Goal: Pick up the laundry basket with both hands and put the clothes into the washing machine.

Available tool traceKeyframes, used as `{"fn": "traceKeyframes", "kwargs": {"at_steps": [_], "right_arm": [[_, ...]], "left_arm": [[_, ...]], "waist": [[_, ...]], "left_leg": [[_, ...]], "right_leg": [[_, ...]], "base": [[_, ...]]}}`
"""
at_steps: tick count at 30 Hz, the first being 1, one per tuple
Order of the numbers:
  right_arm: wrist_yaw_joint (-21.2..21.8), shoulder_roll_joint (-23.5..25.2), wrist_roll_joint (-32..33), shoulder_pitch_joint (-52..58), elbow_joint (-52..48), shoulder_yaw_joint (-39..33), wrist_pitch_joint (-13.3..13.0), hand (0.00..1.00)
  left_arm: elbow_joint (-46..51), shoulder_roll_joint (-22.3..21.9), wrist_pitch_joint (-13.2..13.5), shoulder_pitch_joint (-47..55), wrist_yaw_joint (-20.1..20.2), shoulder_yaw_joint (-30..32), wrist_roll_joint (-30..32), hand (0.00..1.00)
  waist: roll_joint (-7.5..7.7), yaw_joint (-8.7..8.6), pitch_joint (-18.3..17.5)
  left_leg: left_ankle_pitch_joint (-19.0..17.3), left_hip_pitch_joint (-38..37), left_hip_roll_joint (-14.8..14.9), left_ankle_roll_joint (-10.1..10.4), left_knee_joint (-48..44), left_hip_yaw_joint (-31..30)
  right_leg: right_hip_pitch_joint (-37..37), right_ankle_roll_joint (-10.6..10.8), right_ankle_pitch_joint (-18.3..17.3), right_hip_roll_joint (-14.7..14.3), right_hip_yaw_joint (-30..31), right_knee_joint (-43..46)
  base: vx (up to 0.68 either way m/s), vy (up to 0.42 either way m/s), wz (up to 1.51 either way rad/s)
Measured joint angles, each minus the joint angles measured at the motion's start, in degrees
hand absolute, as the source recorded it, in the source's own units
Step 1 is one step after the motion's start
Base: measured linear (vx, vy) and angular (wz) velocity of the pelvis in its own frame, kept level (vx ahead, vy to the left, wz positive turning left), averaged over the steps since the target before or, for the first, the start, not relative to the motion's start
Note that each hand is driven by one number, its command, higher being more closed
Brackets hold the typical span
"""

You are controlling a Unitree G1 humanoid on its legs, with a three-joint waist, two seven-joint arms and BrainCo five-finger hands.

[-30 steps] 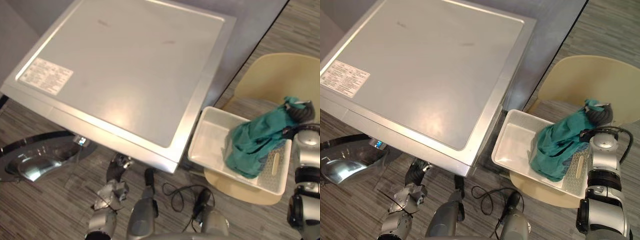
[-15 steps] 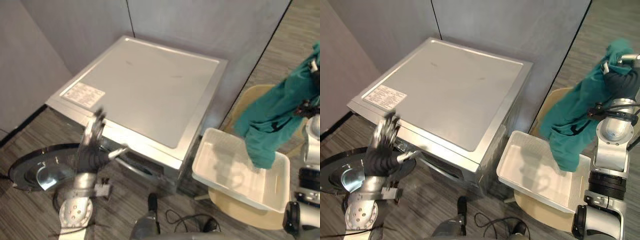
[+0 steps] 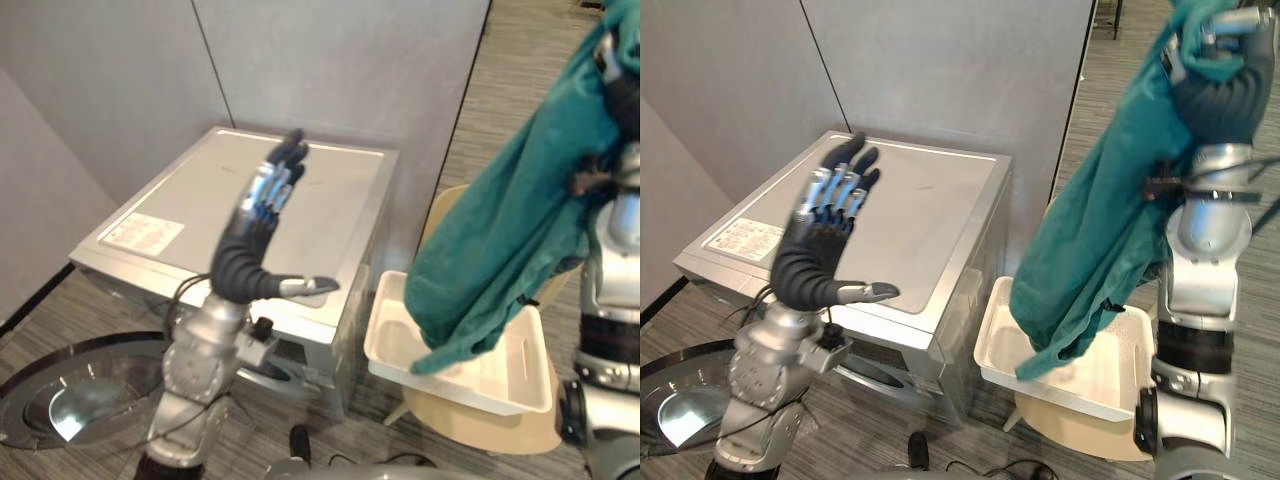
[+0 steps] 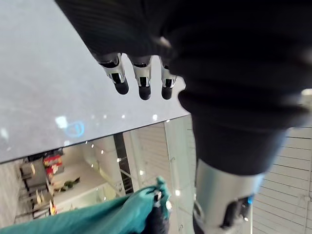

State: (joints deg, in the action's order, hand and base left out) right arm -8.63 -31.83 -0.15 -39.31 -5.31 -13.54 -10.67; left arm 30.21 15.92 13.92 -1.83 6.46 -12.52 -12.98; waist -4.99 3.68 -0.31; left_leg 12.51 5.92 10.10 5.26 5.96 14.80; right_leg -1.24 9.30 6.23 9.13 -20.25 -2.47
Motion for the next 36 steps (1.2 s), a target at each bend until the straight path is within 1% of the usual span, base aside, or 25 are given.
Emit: {"fn": "traceKeyframes", "kwargs": {"at_steps": [1, 3, 4, 6, 7, 9, 14, 18, 19, 22, 24, 28, 30, 31, 34, 36], "right_arm": [[-0.1, 0.0, 0.6, -2.8, 0.9, 0.6, 0.0, 1.0], [-0.1, 0.0, 1.9, -6.5, 2.4, 1.6, 0.1, 1.0], [-0.1, 0.0, 3.0, -8.1, 2.9, 2.4, 0.4, 1.0], [-0.1, 0.0, 4.8, -9.2, 2.9, 3.2, 0.5, 1.0], [-0.1, 0.1, 5.7, -9.7, 3.1, 3.5, 0.7, 1.0], [-0.1, 0.4, 7.0, -11.4, 4.4, 4.9, 1.0, 1.0], [-0.1, 1.8, 9.8, -13.4, 4.6, 5.8, 1.1, 1.0], [-0.1, 2.6, 11.0, -15.5, 4.7, 7.7, 1.1, 1.0], [-0.1, 3.3, 11.6, -17.1, 4.8, 8.5, 1.0, 1.0], [-0.1, 4.4, 13.0, -20.2, 6.8, 10.0, 0.8, 1.0], [-0.1, 4.8, 13.7, -20.6, 7.0, 10.2, 0.8, 1.0], [-0.2, 7.3, 15.4, -20.6, 7.3, 10.6, 0.8, 1.0], [0.0, 8.8, 15.9, -20.6, 7.2, 12.2, 0.8, 1.0], [0.0, 9.3, 16.1, -20.6, 7.2, 12.5, 0.9, 1.0], [0.2, 9.5, 16.6, -20.6, 7.3, 14.1, 0.9, 1.0], [0.5, 9.5, 17.4, -20.5, 7.6, 14.2, 0.9, 1.0]], "left_arm": [[-3.8, -0.1, -1.3, -2.1, 0.5, -1.1, -0.4, 0.0], [-8.9, -0.7, -3.1, -4.8, 0.9, -2.1, -0.4, 0.0], [-12.0, -1.4, -4.1, -6.3, 0.8, -2.8, -0.3, 0.0], [-17.4, -2.5, -5.1, -9.3, 0.8, -4.2, -0.3, 0.0], [-20.4, -3.2, -6.0, -11.1, 0.7, -5.5, -0.3, 0.0], [-23.5, -3.9, -7.2, -12.9, 0.8, -7.1, -0.1, 0.0], [-29.4, -5.9, -9.3, -17.5, 1.0, -10.2, 0.0, 0.0], [-33.6, -8.1, -9.6, -22.0, -0.8, -10.6, 0.1, 0.0], [-35.5, -9.0, -9.5, -23.8, -2.3, -11.1, 0.2, 0.0], [-37.3, -10.1, -9.5, -25.7, -3.4, -12.8, 0.2, 0.0], [-38.3, -10.8, -9.5, -26.6, -4.1, -13.6, 0.1, 0.0], [-41.3, -11.7, -9.5, -28.9, -4.5, -15.0, 0.2, 0.0], [-42.8, -12.9, -9.5, -30.4, -6.3, -15.3, 0.8, 0.0], [-43.5, -13.1, -9.5, -30.9, -6.6, -15.7, 1.2, 0.0], [-48.0, -13.6, -9.5, -33.1, -6.5, -19.5, 1.2, 0.0], [-49.5, -13.6, -9.7, -33.4, -5.7, -22.6, -1.3, 0.0]], "waist": [[0.06, -0.19, 0.0], [0.15, -0.68, 0.0], [0.19, -1.22, 0.0], [0.3, -1.55, -0.1], [0.3, -1.7, -0.1], [0.31, -2.5, -0.1], [0.37, -2.88, -0.1], [0.36, -3.09, -0.1], [0.38, -3.12, -0.1], [0.46, -3.16, -0.2], [0.61, -3.05, -0.2], [0.7, -3.19, -0.2], [0.8, -3.64, -0.3], [0.81, -3.71, -0.3], [1.45, -3.75, -0.6], [2.54, -4.07, -0.7]], "left_leg": [[0.0, -0.3, 0.0, 0.0, 0.0, 0.1], [0.0, -0.3, 0.0, 0.0, 0.0, 0.2], [0.0, -0.3, 0.0, 0.0, 0.0, 0.2], [0.0, -0.3, 0.0, 0.0, 0.0, 0.3], [0.0, -0.3, 0.0, 0.0, 0.0, 0.3], [0.0, -0.3, 0.0, 0.0, 0.0, 0.6], [0.0, -0.3, 0.2, 0.0, 0.1, 1.2], [0.0, -0.3, 0.3, 0.0, 0.1, 1.2], [0.0, -0.3, 0.3, 0.0, 0.1, 1.2], [0.1, -0.3, 0.3, 0.0, 0.1, 1.1], [0.1, -0.2, 0.3, 0.0, 0.1, 1.1], [0.1, -0.1, 0.2, -0.1, 0.1, 1.1], [0.1, 0.5, 0.3, -0.1, 0.1, 1.1], [0.1, 0.5, 0.3, -0.1, 0.1, 1.0], [0.0, 0.8, 0.5, 0.0, 0.1, 0.9], [0.0, 0.9, 0.9, 0.0, 0.1, 0.9]], "right_leg": [[0.1, 0.0, 0.0, 0.0, 0.1, 0.0], [0.0, 0.0, 0.0, 0.0, 0.2, 0.0], [0.0, 0.0, 0.0, 0.1, 0.2, 0.1], [-0.1, 0.1, -0.1, 0.0, 0.3, 0.1], [-0.2, 0.2, -0.1, 0.0, 0.4, 0.1], [-0.4, 0.3, -0.2, 0.0, 0.6, 0.1], [-1.0, 0.1, 0.0, -0.1, 1.5, 0.1], [-1.1, 0.0, 0.1, -0.1, 1.5, 0.1], [-1.1, 0.0, 0.1, -0.1, 1.5, 0.2], [-1.1, 0.0, 0.1, -0.2, 1.5, 0.2], [-1.1, 0.0, 0.1, -0.1, 1.5, 0.2], [-1.3, 0.2, 0.0, -0.1, 1.5, 0.3], [-2.0, 0.2, 0.0, -0.1, 1.6, 0.4], [-2.0, 0.2, 0.0, -0.1, 1.6, 0.4], [-1.8, 0.0, 0.1, -0.3, 1.5, 0.3], [-1.9, -0.3, 0.2, -0.7, 1.5, 0.3]], "base": [[0.0, -0.008, -0.04], [0.0, 0.0, 0.0], [0.0, 0.0, 0.0], [0.0, -0.004, -0.02], [0.0, -0.01, -0.04], [0.0, -0.011, -0.06], [0.01, -0.014, -0.1], [0.0, 0.0, 0.0], [0.0, 0.0, 0.0], [0.0, 0.0, 0.0], [0.0, 0.0, 0.0], [0.0, 0.0, 0.0], [0.0, 0.0, 0.0], [0.0, 0.0, 0.0], [0.01, -0.009, 0.0], [0.04, -0.032, -0.02]]}}
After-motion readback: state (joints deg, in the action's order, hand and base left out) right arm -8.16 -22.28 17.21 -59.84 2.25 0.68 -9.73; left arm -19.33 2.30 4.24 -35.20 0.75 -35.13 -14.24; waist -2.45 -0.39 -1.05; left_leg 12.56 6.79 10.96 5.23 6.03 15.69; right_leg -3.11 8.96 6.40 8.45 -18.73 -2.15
